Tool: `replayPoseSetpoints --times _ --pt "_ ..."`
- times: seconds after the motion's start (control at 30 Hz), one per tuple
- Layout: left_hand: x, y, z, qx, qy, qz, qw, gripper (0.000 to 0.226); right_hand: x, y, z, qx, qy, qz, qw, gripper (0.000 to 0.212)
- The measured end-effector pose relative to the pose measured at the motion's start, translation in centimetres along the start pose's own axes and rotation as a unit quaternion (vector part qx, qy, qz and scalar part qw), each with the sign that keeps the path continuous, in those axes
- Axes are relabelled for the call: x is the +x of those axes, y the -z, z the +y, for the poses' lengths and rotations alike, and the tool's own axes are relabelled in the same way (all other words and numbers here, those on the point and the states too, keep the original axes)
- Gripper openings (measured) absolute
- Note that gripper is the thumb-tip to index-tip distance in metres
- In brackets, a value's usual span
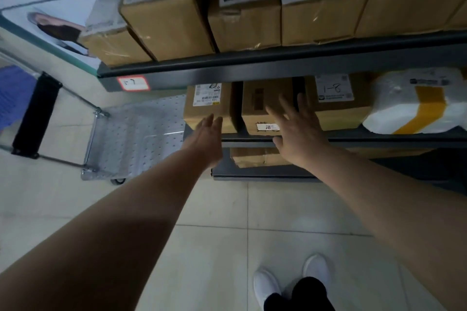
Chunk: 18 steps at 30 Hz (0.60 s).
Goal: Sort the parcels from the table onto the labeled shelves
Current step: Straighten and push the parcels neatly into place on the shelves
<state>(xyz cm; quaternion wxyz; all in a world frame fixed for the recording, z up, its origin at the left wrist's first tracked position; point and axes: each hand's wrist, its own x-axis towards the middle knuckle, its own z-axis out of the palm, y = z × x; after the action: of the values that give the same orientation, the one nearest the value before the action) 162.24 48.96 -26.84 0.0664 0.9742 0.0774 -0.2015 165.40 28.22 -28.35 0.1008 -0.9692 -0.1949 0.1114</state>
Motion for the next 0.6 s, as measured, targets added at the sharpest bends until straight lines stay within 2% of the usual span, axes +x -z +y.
replayPoseSetpoints --times 0.17,0.33,0.6 --pt "4.4 -1.2 -0.8 -0.002 -0.008 0.04 0.999 0.101 2.8 -2.4 -0.3 0.0 -0.012 0.015 1.0 0.093" --pt "5.5 -1.6 -3.2 0.01 -0.035 0.009 0.999 0.111 4.1 -3.8 -0.6 0.003 -0.009 0.002 1.0 0.085" --pt "4.9 -1.9 -2.6 -0.02 -0.024 0.032 0.999 0.102 4.6 -3.9 -2.3 0.04 0.032 0.014 0.999 0.074"
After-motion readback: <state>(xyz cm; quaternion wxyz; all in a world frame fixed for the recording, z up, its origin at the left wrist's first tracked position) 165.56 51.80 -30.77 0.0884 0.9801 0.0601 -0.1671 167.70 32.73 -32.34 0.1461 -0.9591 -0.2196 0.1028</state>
